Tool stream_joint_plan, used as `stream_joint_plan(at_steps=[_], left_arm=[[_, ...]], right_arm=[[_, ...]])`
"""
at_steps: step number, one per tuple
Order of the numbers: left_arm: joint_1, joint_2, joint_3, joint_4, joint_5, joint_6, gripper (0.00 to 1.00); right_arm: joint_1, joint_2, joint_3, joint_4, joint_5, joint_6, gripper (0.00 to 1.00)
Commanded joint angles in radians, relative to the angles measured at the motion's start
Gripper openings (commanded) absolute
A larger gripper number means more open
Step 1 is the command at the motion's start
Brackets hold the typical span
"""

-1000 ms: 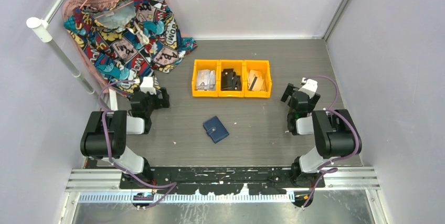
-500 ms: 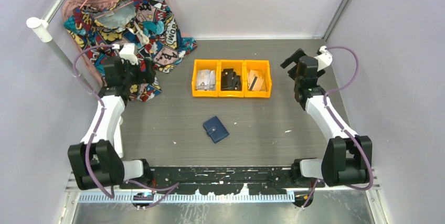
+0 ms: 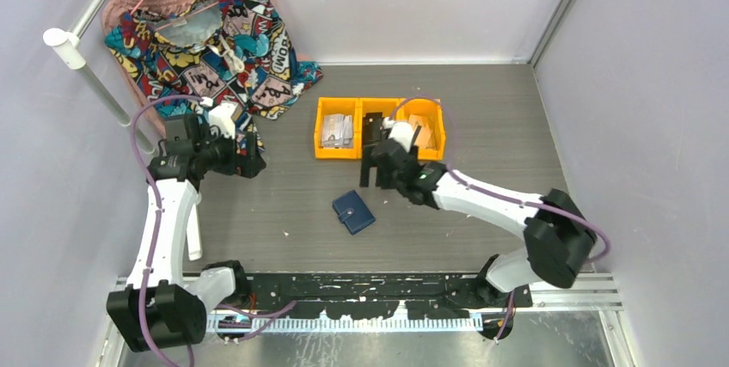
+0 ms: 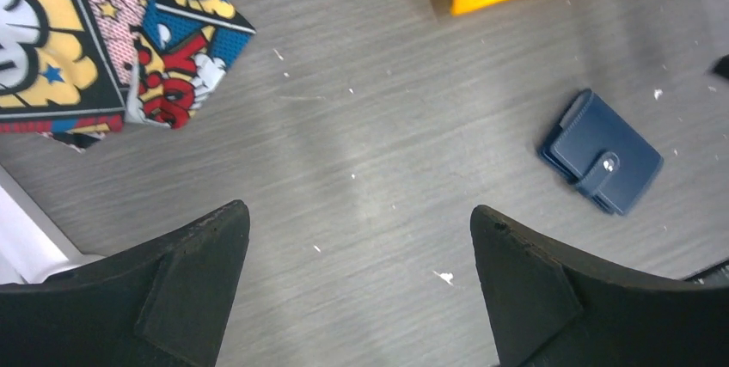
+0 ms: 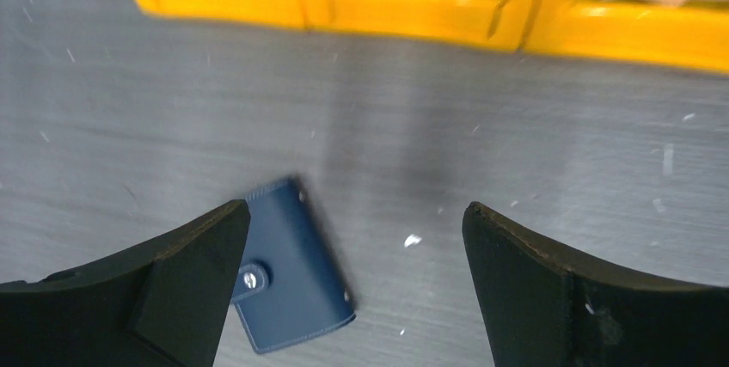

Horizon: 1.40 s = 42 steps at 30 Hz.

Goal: Take the credit cards out of the card holder
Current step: Pick up the card holder from the center of the board.

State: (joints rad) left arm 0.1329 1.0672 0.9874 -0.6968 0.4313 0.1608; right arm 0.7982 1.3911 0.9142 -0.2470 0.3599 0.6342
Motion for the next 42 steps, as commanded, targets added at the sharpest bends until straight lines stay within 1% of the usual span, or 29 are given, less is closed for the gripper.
stream_joint_plan(at_steps=[1,6,9,13,17,20,23,28,36,40,42], left_arm=[[-0.004,-0.038,0.045,-0.152,0.080,0.054,1.00],[-0.003,-0.017,0.092,-0.273,0.112,0.068,1.00],[-0.003,-0.025,0.106,-0.308,0.104,0.083,1.00],[-0.003,-0.047,0.115,-0.346,0.127,0.097,1.00],[-0.003,-0.054,0.124,-0.390,0.158,0.116,1.00],[-0.003,-0.057,0.128,-0.402,0.149,0.125,1.00],[-0.003,-0.060,0.129,-0.411,0.144,0.135,1.00],[-0.003,-0.057,0.132,-0.435,0.166,0.144,1.00],[-0.003,-0.049,0.162,-0.486,0.222,0.144,1.00],[-0.005,-0.048,0.171,-0.504,0.241,0.136,1.00],[-0.006,-0.051,0.169,-0.505,0.247,0.126,1.00]], right_arm=[[0.133,0.114,0.074,-0.055,0.090,0.023,0.99],[0.208,0.216,0.079,-0.004,0.064,0.023,0.99],[0.244,0.255,0.079,0.004,0.044,0.021,0.99],[0.265,0.286,0.066,0.015,0.032,0.013,0.99],[0.267,0.311,0.061,0.031,-0.014,-0.004,0.99],[0.271,0.303,0.047,0.054,-0.051,-0.008,1.00],[0.273,0.259,0.026,0.074,-0.094,-0.021,0.99],[0.271,0.226,-0.002,0.065,-0.178,-0.053,0.99],[0.278,0.211,-0.070,0.077,-0.205,-0.062,0.99],[0.292,0.212,-0.068,0.066,-0.192,-0.084,0.99],[0.309,0.225,-0.058,0.052,-0.160,-0.101,0.99]])
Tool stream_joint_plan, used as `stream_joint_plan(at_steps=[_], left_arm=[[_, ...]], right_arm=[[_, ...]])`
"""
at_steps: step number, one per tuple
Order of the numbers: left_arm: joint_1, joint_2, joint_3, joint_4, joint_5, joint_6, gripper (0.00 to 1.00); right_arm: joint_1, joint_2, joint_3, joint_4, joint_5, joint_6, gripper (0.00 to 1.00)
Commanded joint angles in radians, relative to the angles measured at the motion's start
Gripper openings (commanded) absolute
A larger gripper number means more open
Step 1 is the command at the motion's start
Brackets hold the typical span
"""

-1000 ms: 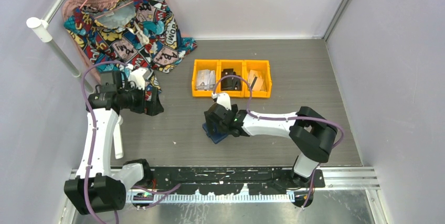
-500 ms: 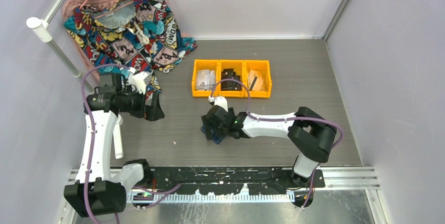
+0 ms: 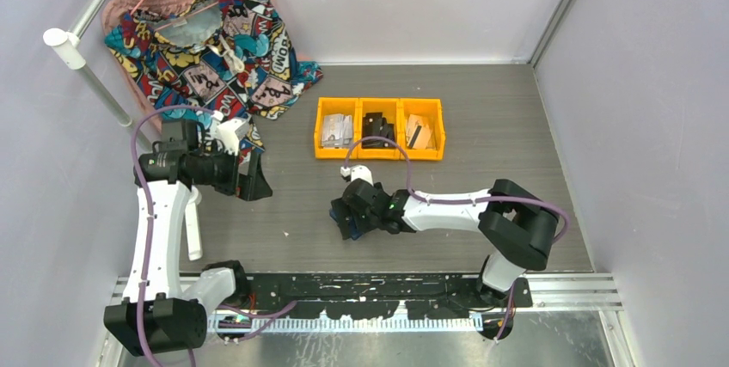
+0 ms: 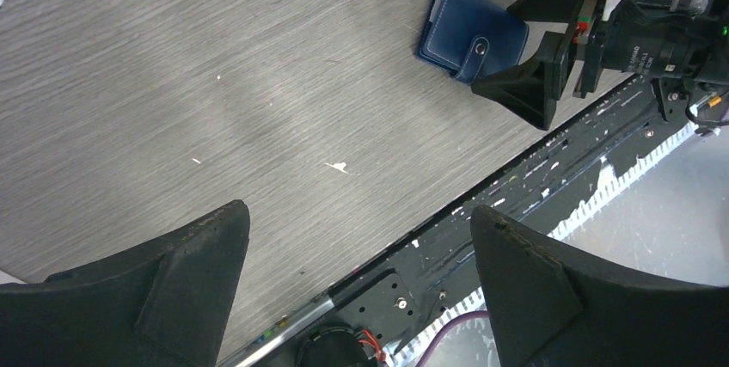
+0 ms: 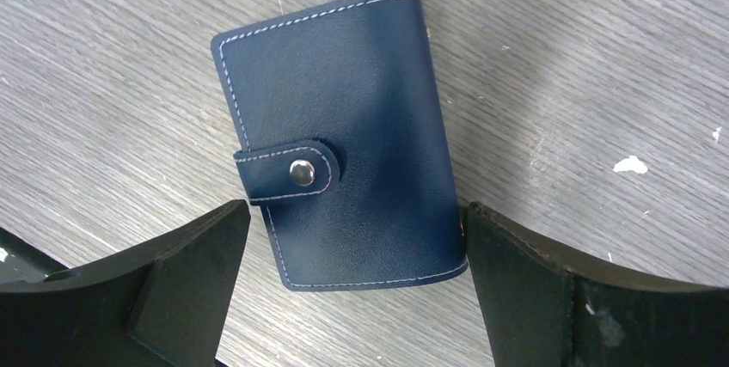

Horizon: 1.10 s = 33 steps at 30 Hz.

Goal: Take the credit cards out of the card holder
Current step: Pick up the card holder from the center of the board.

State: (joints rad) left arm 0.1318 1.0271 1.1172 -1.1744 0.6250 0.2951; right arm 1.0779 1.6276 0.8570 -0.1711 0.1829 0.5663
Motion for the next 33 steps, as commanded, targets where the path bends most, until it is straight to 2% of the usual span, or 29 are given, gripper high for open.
stream_joint_plan(at_steps=[1,5,9,15,18,26,33], left_arm=[[-0.007,-0.012,0.037,-0.027,0.056,-0.012,1.00],[-0.017,-0.007,0.046,-0.033,0.057,-0.024,1.00],[-0.019,0.003,0.062,-0.041,0.054,-0.021,1.00],[-0.019,0.004,0.051,-0.014,0.068,-0.046,1.00],[-0.019,0.003,0.046,0.013,0.085,-0.080,1.00],[-0.018,0.011,0.032,0.090,0.183,-0.268,1.00],[-0.019,0.001,0.019,0.163,0.289,-0.460,1.00]], right_arm=[[0.040,0.000,0.011,-0.036,0.044,-0.046,0.99],[0.093,0.068,0.074,-0.100,0.157,-0.091,0.99],[0.119,0.092,0.089,-0.102,0.196,-0.089,0.97],[0.121,0.055,0.100,-0.057,0.223,-0.095,0.71],[0.123,0.009,0.097,-0.008,0.232,-0.107,0.64],[0.126,-0.098,0.119,0.096,0.253,-0.152,0.54],[0.139,-0.179,0.178,0.157,0.259,-0.169,0.54]])
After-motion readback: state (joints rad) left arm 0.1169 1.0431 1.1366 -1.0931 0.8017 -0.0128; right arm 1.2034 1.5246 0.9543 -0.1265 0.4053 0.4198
